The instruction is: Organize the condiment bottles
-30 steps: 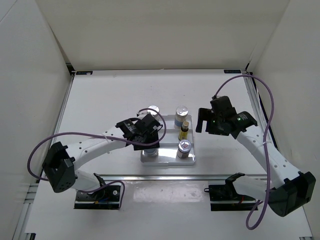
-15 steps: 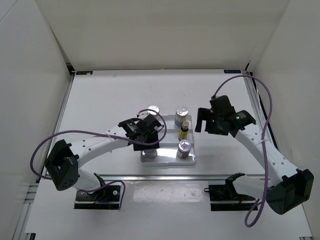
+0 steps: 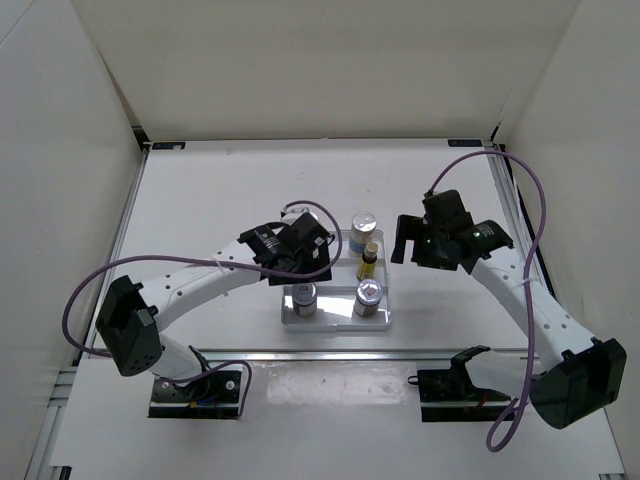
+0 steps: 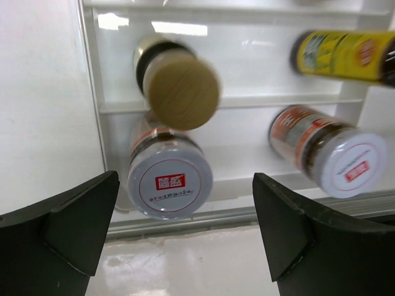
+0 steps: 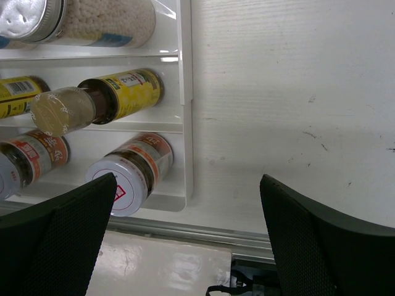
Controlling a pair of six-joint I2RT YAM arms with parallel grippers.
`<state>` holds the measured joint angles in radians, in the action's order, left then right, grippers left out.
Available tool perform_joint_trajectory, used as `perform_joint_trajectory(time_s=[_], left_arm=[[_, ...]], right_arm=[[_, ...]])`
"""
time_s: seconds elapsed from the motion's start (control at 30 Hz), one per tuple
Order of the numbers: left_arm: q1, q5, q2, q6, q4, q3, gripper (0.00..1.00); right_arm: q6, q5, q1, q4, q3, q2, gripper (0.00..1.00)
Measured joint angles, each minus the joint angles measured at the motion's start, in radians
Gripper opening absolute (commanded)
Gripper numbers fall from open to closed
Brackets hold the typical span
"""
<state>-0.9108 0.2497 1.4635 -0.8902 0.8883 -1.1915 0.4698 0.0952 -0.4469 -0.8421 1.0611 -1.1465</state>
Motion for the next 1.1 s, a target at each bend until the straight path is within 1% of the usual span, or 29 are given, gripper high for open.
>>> perform_joint_trajectory(time_s=[0.2, 0.3, 0.47, 0.53, 0.63, 0.77, 0.97, 1.1], left_arm=[[0.0, 0.109, -0.002, 0.061, 0.056, -0.116, 1.0], [0.0, 0.197, -0.048, 0.109, 0.087, -0.152, 1.0], [0.014, 0.369, -0.271, 0.186, 0.106, -0.191, 1.0], [0.062, 0.417, -0.36, 0.218, 0.105, -0.222, 1.0], [0.181, 0.468, -0.465, 0.258, 0.101, -0.255, 1.0], [0.291, 0.482, -0.525, 0.296, 0.103, -0.263, 1.0], [0.394, 0.409, -0.474, 0.321, 0.108, -0.252, 1.0], [0.435, 0.389, -0.47, 0.323, 0.114, -0.227, 1.0]], right_arm=[[-0.002, 0.003, 0.0, -0.012, 0.0, -0.01, 1.0], [-0.003, 0.006, 0.0, -0.022, 0.001, -0.005, 1.0], [-0.012, 0.023, 0.0, -0.024, 0.006, 0.04, 1.0], [-0.016, 0.035, 0.0, -0.023, 0.014, 0.051, 1.0], [-0.021, 0.044, 0.0, -0.022, 0.026, 0.054, 1.0], [-0.027, 0.052, 0.0, -0.022, 0.026, 0.066, 1.0], [-0.034, 0.056, 0.001, -0.023, 0.026, 0.108, 1.0], [-0.034, 0.064, 0.001, -0.023, 0.026, 0.109, 1.0]])
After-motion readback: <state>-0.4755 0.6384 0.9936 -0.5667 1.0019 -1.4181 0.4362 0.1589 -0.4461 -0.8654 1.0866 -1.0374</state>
